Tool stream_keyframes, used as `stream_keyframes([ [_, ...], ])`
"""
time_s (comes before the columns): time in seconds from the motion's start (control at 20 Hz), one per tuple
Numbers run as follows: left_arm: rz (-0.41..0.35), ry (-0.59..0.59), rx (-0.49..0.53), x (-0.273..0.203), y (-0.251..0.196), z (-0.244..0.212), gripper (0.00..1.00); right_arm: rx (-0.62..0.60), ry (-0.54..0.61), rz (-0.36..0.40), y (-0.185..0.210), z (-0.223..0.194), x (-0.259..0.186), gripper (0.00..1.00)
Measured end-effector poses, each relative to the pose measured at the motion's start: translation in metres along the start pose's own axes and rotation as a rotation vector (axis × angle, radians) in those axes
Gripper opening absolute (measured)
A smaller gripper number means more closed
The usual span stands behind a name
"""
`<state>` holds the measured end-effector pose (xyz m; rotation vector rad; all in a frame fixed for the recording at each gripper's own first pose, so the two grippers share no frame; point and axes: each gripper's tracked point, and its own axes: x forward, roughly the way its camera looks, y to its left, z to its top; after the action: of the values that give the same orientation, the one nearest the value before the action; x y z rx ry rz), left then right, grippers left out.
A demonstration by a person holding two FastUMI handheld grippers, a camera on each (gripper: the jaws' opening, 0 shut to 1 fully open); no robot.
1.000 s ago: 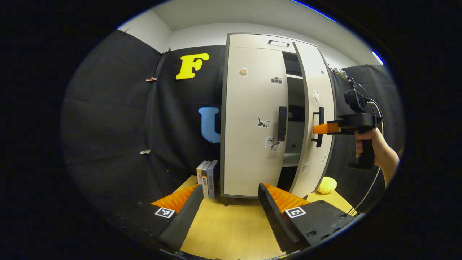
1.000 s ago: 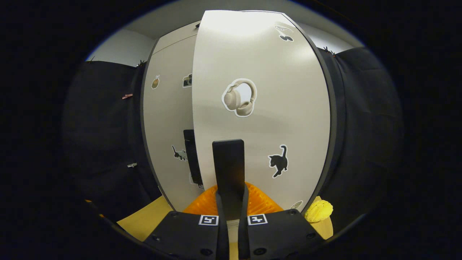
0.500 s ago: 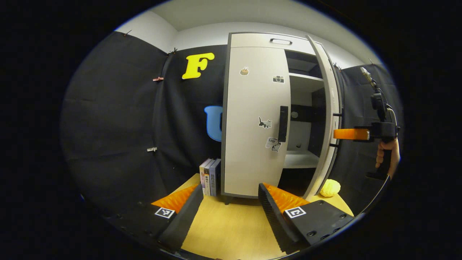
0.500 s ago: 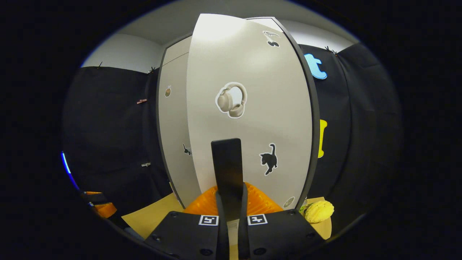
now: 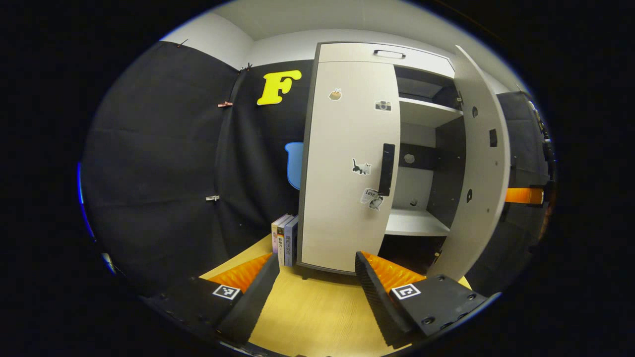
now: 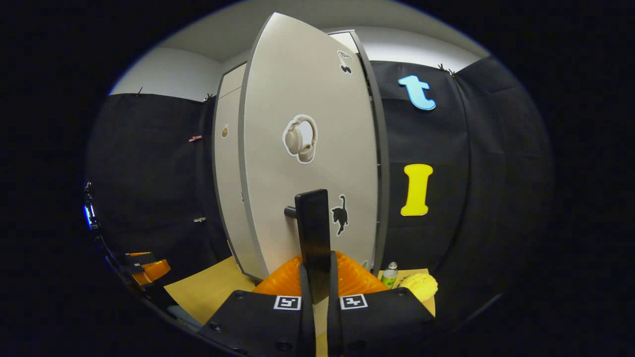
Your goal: Open the right door of the double-door shoe cabinet with the right hand, and open the left door with the left hand.
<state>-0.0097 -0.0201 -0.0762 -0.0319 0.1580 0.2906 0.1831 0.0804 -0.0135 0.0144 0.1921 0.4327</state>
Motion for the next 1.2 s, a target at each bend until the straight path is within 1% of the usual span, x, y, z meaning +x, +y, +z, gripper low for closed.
stream_keyframes([
  [0.1, -0.023, 0.004, 0.008, 0.004, -0.016, -0.001, 0.95, -0.008, -0.029, -0.096, -0.032, 0.006, -0.003, 0.13],
  [0.15, -0.034, 0.004, 0.019, 0.007, -0.024, 0.000, 0.95, -0.004, -0.043, -0.134, -0.049, 0.008, -0.003, 0.10],
  [0.2, -0.045, 0.005, 0.033, 0.010, -0.031, 0.002, 0.95, 0.049, -0.043, -0.095, -0.046, 0.006, -0.001, 0.11],
  [0.25, -0.059, 0.006, 0.048, 0.012, -0.038, 0.002, 0.95, 0.134, -0.011, -0.038, -0.029, -0.002, 0.002, 0.07],
  [0.3, -0.070, 0.005, 0.063, 0.012, -0.047, 0.003, 0.95, 0.143, -0.050, -0.033, -0.019, 0.004, -0.003, 0.11],
  [0.4, -0.093, -0.013, 0.080, 0.009, -0.062, 0.011, 0.95, 0.035, -0.064, -0.082, -0.018, 0.002, -0.003, 0.11],
  [0.45, -0.111, -0.021, 0.083, 0.009, -0.068, 0.015, 0.95, 0.016, -0.051, -0.098, -0.015, 0.000, -0.007, 0.11],
  [0.55, -0.147, -0.028, 0.096, 0.009, -0.082, 0.017, 0.95, 0.066, -0.034, -0.075, -0.013, -0.003, -0.012, 0.11],
  [0.6, -0.161, -0.024, 0.111, 0.009, -0.085, 0.017, 0.95, 0.077, -0.032, -0.087, -0.020, -0.002, -0.011, 0.11],
  [0.65, -0.171, -0.023, 0.129, 0.010, -0.087, 0.018, 0.95, 0.062, -0.036, -0.109, -0.026, -0.001, -0.011, 0.11],
  [0.75, -0.192, -0.037, 0.149, 0.013, -0.089, 0.021, 0.95, 0.071, -0.027, -0.105, -0.018, -0.003, -0.011, 0.11],
  [0.8, -0.204, -0.036, 0.149, 0.016, -0.090, 0.020, 0.95, 0.067, -0.027, -0.117, -0.023, -0.004, -0.011, 0.11],
  [0.85, -0.214, -0.031, 0.142, 0.019, -0.090, 0.019, 0.92, 0.049, -0.032, -0.139, -0.027, -0.003, -0.014, 0.11],
  [0.9, -0.225, -0.028, 0.133, 0.022, -0.089, 0.018, 0.94, 0.043, -0.032, -0.152, -0.025, -0.003, -0.015, 0.11],
  [1.0, -0.244, -0.019, 0.118, 0.031, -0.085, 0.019, 0.95, 0.059, -0.022, -0.175, -0.022, -0.009, -0.028, 0.10],
  [1.2, -0.299, -0.022, 0.126, 0.059, -0.076, 0.029, 0.95, 0.065, -0.002, -0.267, -0.022, -0.019, -0.052, 0.11],
])
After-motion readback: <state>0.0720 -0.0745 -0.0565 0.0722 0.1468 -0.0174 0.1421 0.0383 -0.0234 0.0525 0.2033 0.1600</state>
